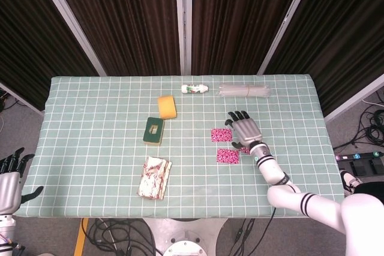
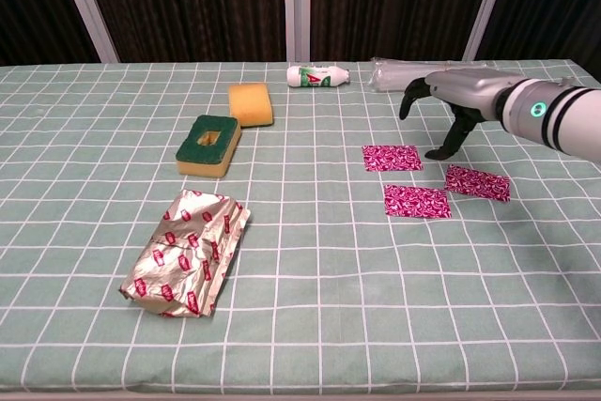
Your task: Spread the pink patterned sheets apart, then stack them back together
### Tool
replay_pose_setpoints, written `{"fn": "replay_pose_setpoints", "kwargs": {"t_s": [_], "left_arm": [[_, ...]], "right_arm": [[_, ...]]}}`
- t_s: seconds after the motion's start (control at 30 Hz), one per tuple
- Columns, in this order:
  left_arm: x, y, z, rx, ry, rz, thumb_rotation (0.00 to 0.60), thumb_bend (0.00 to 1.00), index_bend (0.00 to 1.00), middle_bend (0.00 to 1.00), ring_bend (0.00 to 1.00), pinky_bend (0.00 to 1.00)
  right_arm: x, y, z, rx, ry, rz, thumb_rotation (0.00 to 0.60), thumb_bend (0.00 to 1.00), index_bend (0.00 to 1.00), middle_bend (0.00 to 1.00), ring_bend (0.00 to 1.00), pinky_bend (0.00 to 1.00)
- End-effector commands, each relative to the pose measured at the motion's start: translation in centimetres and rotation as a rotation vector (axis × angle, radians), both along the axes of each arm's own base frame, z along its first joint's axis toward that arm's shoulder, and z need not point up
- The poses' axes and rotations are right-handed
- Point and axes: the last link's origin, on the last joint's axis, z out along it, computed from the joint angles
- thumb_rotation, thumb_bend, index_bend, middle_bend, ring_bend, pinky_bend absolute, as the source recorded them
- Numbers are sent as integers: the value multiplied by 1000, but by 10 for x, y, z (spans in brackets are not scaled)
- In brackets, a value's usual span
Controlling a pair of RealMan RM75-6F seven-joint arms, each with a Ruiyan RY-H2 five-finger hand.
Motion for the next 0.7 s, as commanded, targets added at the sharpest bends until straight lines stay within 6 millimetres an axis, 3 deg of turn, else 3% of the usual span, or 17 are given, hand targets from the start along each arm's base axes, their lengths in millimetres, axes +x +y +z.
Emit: {"fn": "replay_pose_setpoints", "kwargs": {"t_s": [0.03, 0.3, 0.7], "left_arm": [[-1, -1, 0, 0, -1, 5, 600, 118, 268, 195, 153, 168], [-4, -4, -1, -1, -5, 15, 600, 118, 268, 195, 153, 168], [-6, -4, 0, 0, -3, 20, 600, 118, 269, 195, 153, 168]], "right_arm": [[7, -6, -18, 27, 17, -12, 600, 157, 270, 60, 0, 0], [4, -10, -37, 27, 26, -59, 600, 158, 270, 64, 0, 0], [-1, -12, -44, 10, 27, -80, 596, 159, 295, 69, 0, 0]]}}
